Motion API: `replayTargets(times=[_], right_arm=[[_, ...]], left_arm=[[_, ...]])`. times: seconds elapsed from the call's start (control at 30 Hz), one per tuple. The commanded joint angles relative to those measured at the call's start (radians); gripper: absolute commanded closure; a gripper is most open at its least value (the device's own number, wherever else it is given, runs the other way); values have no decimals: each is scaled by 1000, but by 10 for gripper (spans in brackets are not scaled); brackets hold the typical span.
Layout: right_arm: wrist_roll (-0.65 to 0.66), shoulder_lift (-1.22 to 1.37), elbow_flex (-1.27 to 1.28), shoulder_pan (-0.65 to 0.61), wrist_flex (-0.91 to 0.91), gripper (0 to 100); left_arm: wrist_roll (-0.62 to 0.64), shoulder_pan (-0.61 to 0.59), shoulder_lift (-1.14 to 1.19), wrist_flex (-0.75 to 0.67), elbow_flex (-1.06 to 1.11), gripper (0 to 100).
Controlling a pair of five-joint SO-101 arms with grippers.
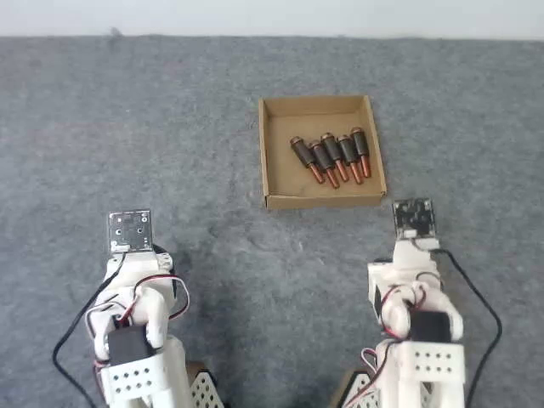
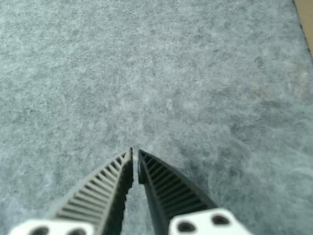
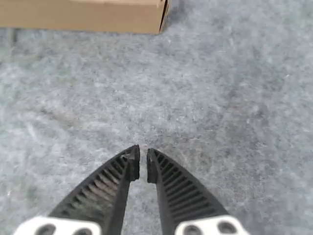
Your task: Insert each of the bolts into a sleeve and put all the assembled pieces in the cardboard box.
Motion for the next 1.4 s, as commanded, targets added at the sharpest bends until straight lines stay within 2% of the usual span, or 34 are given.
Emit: replayTargets(times=[0.0,0.13,0.27,0.43,1.37], right_arm=[[6,-183,57,12,15,991],[14,-302,80,2,177,990],[9,-251,92,-13,162,989],[11,-277,91,-22,289,989],[9,-289,91,-13,295,989]], left_arm=[[-9,-3,-5,0,-12,981],[-9,-3,-5,0,-12,981],[-9,-3,-5,0,-12,981],[-9,-3,-5,0,-12,981],[-9,2,-5,0,-12,981]])
